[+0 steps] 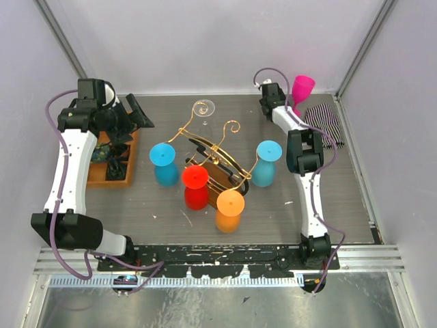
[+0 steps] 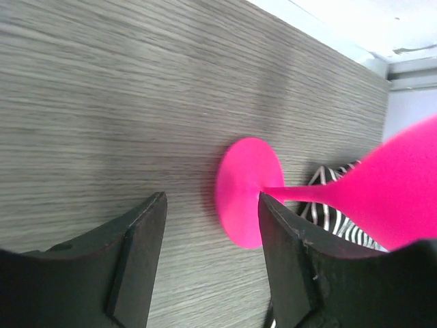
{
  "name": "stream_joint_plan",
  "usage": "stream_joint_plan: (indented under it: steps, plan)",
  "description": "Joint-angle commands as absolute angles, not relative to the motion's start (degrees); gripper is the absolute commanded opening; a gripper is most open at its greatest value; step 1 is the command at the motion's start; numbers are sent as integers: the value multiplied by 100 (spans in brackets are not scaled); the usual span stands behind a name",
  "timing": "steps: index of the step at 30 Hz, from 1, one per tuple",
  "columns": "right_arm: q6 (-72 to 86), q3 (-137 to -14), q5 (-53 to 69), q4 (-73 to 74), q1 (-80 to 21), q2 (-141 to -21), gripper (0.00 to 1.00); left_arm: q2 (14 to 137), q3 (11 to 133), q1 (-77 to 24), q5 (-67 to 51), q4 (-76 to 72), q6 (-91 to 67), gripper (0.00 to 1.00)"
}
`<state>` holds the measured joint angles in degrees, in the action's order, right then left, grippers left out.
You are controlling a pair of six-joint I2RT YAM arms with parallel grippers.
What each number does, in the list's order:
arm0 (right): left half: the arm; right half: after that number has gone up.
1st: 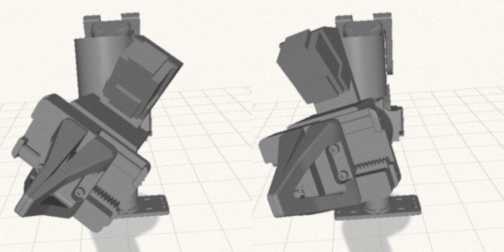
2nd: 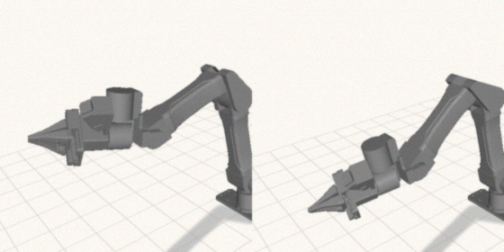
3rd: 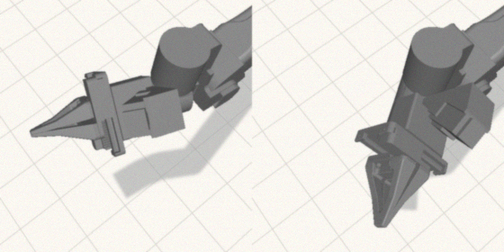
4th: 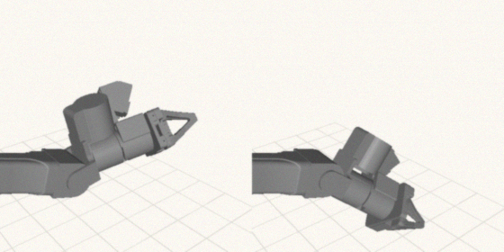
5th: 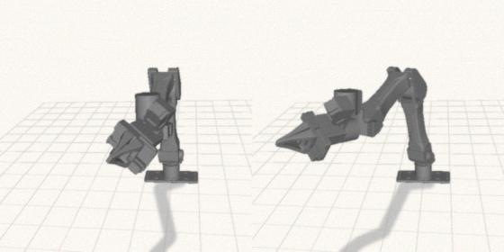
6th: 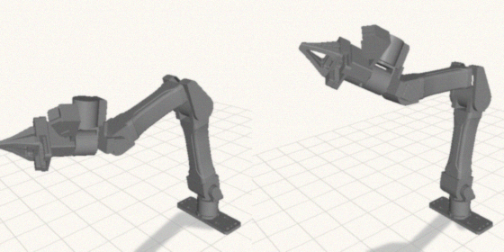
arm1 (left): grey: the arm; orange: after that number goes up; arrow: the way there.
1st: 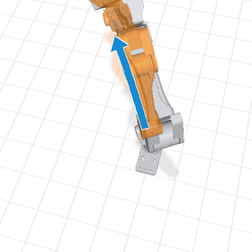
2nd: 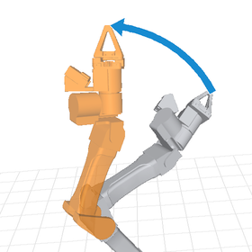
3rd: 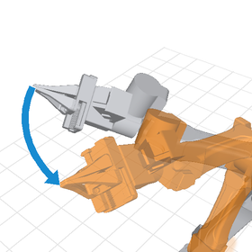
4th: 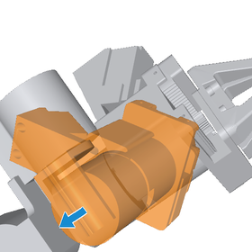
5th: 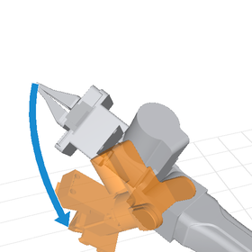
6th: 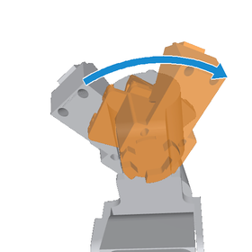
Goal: Take the wine glass off the wine glass rack
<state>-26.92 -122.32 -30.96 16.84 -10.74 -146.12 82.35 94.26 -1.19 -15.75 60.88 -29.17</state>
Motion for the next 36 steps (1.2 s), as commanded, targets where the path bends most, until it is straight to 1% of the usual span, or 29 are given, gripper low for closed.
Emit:
stream_joint_plan:
  steps: [1,6,8,36]
  plan:
    - [-2147,-11908,-1824,2211,-1137,-14255,63,8247,9581,-123,-1648,6109,-2883,98]
    - [-1921,-11826,-1040,2424,-1138,-14086,63,8223,9539,-123,-1645,6093,-2883,98]
    - [-1856,-11829,-899,2519,-1142,-14082,63,8203,9507,-123,-1644,6089,-2884,98]
    - [-1543,-11982,-156,2721,-1122,-14037,63,8252,9492,-127,-1646,6076,-2856,98]
